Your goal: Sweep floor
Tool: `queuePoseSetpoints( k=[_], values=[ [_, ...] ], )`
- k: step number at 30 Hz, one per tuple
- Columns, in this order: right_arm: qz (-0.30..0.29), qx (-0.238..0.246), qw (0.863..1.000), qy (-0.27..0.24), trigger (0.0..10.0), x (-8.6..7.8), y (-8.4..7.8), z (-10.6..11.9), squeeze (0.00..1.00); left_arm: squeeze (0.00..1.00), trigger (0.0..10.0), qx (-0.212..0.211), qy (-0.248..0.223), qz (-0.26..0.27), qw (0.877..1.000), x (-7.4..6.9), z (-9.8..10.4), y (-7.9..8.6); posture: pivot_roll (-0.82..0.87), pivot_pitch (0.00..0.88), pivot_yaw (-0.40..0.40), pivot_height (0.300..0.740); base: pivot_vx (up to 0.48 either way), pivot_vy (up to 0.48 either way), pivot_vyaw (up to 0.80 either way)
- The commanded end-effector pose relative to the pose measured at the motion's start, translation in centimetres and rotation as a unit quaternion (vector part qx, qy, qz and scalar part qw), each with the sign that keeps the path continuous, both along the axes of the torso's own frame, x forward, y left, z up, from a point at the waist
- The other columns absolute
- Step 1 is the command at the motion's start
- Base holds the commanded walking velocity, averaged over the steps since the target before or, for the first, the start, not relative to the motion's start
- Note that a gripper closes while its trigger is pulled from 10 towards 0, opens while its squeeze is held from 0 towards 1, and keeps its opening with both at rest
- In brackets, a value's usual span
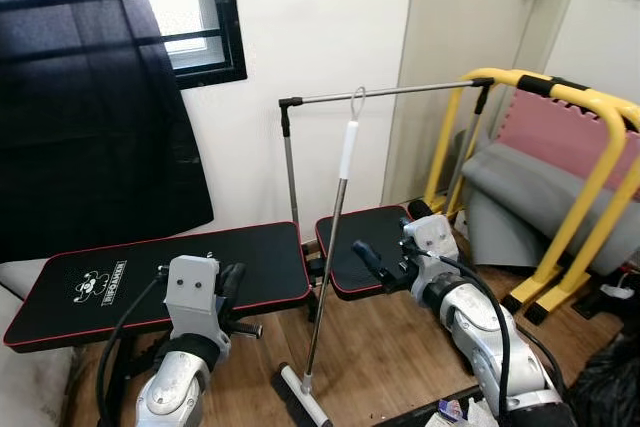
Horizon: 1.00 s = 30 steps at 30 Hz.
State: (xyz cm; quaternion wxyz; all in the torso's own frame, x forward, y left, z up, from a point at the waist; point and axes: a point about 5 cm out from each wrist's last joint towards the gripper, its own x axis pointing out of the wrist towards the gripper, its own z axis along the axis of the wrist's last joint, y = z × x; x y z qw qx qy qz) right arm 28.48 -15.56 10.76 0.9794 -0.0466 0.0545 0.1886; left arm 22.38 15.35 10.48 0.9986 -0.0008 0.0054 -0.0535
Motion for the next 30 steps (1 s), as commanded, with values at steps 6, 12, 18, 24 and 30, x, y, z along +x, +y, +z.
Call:
queuePoseSetpoints(
  k=[6, 12, 18, 24, 30],
  values=[
    [0.001, 0.000, 1.000, -0.001, 10.0, 0.07, 0.21, 0.15, 0.00, 0.00, 10.0, -0.001, 0.003, -0.003, 1.000, -0.27, -0.18, 0.15, -0.01, 0.000, -0.014, 0.740, 0.000, 0.000, 0.00],
    [-0.001, 0.003, 1.000, -0.005, 10.0, 0.11, 0.21, 0.29, 0.00, 0.00, 10.0, -0.002, 0.004, -0.001, 1.000, -0.30, -0.16, 0.18, -0.01, 0.000, -0.016, 0.740, 0.000, 0.000, 0.00],
    [0.001, -0.005, 1.000, 0.000, 10.0, 0.11, 0.25, 0.22, 0.00, 0.00, 10.0, -0.002, 0.005, 0.002, 1.000, -0.28, -0.13, 0.25, -0.01, 0.000, -0.017, 0.740, 0.000, 0.000, 0.00],
    [0.004, -0.007, 1.000, 0.003, 10.0, 0.09, 0.33, 0.19, 0.00, 0.00, 10.0, -0.012, 0.010, 0.004, 1.000, -0.25, -0.19, 0.35, -0.01, 0.000, -0.018, 0.740, 0.000, 0.000, -0.54],
    [0.004, -0.008, 1.000, 0.001, 10.0, 0.07, 0.28, 0.30, 0.00, 0.00, 10.0, -0.020, 0.011, 0.007, 1.000, -0.21, -0.16, 0.33, -0.01, 0.000, -0.021, 0.740, 0.000, 0.000, -0.07]
  ],
)
